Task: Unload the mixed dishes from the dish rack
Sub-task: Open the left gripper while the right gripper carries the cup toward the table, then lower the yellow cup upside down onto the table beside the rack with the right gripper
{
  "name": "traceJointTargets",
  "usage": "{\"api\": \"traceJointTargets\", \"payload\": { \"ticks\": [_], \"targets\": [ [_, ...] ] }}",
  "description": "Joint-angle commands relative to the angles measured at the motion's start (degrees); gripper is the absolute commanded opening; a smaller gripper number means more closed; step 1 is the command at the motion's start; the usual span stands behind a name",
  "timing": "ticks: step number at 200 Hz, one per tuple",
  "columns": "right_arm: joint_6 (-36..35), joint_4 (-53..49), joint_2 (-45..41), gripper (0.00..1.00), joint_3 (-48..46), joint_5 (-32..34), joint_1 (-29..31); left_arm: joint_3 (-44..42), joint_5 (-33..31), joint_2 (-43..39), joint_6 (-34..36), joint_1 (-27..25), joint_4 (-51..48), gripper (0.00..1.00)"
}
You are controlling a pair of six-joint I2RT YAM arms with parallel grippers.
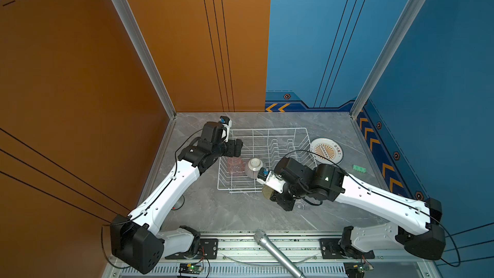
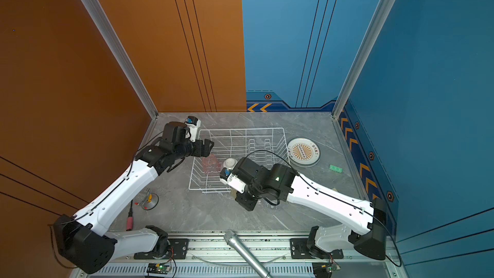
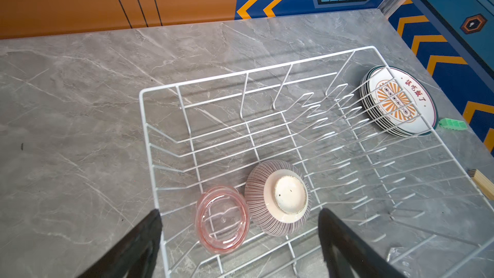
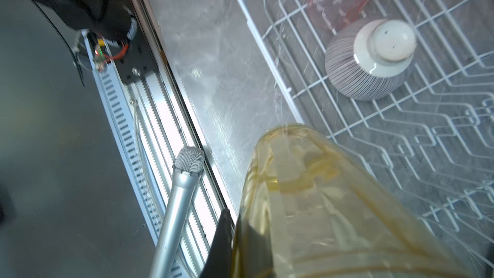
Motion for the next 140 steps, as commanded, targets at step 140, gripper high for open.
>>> {"api": "traceJointTargets", "payload": {
  "ticks": [140],
  "targets": [
    [-2.64, -6.6, 15.9, 0.0, -0.9, 10.83, 4.66, -2.12, -1.11, -1.63, -0.61, -0.47, -0.01, 0.92]
  ]
}}
